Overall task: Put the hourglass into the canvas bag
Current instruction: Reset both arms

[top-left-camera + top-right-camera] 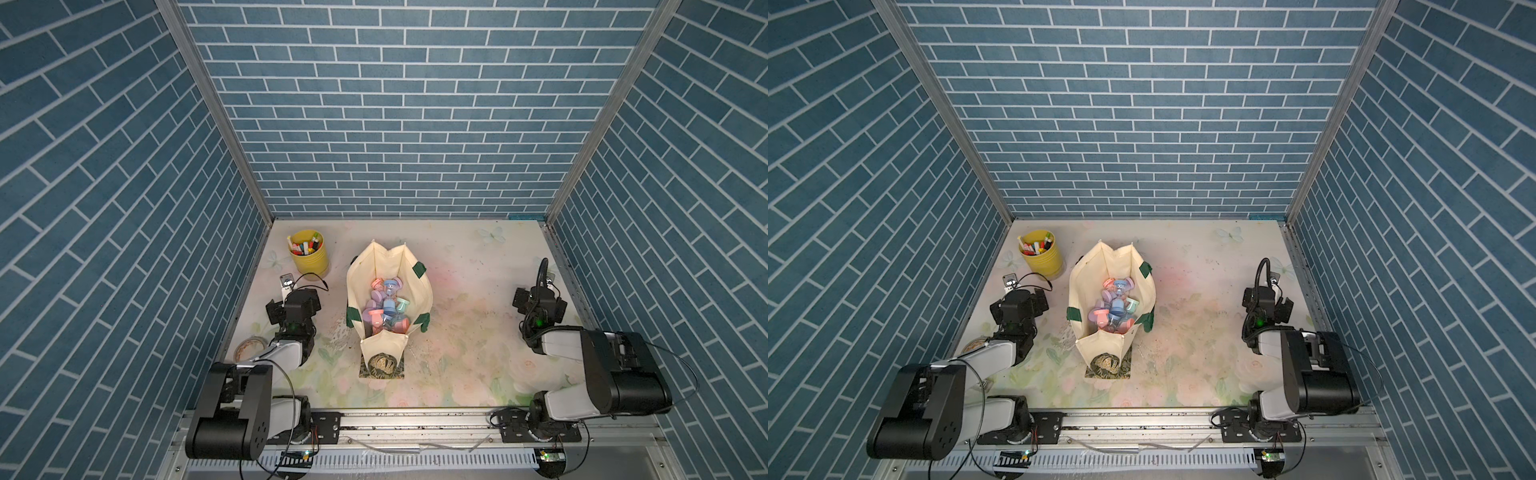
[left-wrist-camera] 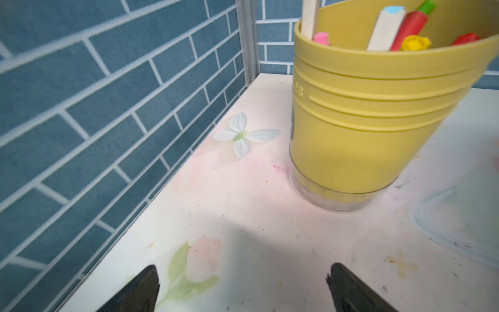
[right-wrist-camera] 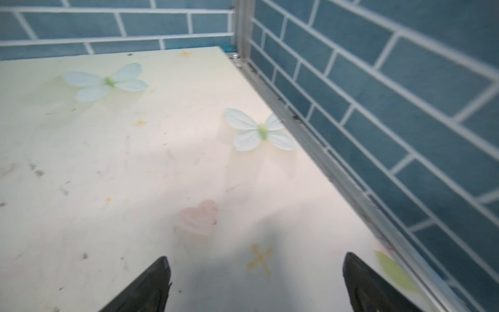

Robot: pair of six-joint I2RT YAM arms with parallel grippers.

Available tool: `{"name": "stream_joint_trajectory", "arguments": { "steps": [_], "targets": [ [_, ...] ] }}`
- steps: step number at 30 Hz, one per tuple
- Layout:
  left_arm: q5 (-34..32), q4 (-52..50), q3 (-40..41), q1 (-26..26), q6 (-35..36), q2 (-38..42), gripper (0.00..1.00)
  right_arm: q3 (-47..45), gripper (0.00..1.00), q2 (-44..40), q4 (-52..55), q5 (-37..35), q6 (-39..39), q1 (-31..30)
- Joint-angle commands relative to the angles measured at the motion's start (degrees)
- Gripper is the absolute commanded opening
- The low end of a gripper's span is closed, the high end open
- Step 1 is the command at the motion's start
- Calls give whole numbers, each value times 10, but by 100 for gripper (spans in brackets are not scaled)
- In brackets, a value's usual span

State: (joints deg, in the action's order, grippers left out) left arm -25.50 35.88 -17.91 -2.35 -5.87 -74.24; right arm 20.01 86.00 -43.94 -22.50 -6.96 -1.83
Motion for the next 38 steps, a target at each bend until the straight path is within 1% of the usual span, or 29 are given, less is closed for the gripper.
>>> {"name": "stream_joint_trajectory", "arguments": {
  "steps": [1,2,3,4,5,6,7,8,9,10,12,13,17,20,25,27,30,32,34,38],
  "targets": [
    [60,205,25,12,34,-71,100,11,99,19,-75,123,37,18],
    [117,218,24,23,41,-89,100,13,99,26,-84,131,30,26],
    [141,204,15,23,48,-97,100,19,99,20,-60,142,26,32],
    [152,253,16,22,61,-136,100,19,99,24,-70,151,25,38],
    [180,251,12,20,72,-139,100,20,99,22,-59,150,24,39],
    [176,189,-3,20,65,-121,100,19,99,23,-67,150,24,39],
    [165,196,-12,19,66,-133,100,20,99,23,-62,149,24,38],
    [171,187,-16,15,73,-134,100,20,99,23,-65,148,24,38],
    [171,160,-24,15,69,-127,100,20,99,23,-65,148,25,38],
    [168,181,-21,14,73,-135,100,19,99,20,-63,147,25,38],
    [168,177,-18,14,68,-129,100,17,99,20,-65,145,26,37],
    [166,190,-16,14,72,-134,100,17,99,21,-69,146,26,37],
    [164,178,-19,14,71,-130,100,17,99,20,-67,145,26,36],
    [142,169,-25,3,78,-132,100,17,99,20,-67,144,27,36],
    [139,170,-26,-1,81,-133,100,17,99,20,-66,145,27,36],
    [146,163,-29,-1,84,-134,100,17,99,20,-67,144,26,36],
    [188,144,-40,-1,102,-135,100,18,99,20,-66,144,26,36],
    [187,144,-40,-1,102,-135,100,22,99,22,-61,145,26,36],
    [188,144,-41,-1,102,-135,100,31,99,25,-45,163,26,38],
    [189,142,-41,-1,102,-135,100,24,99,23,-56,171,33,38]
  ]
}}
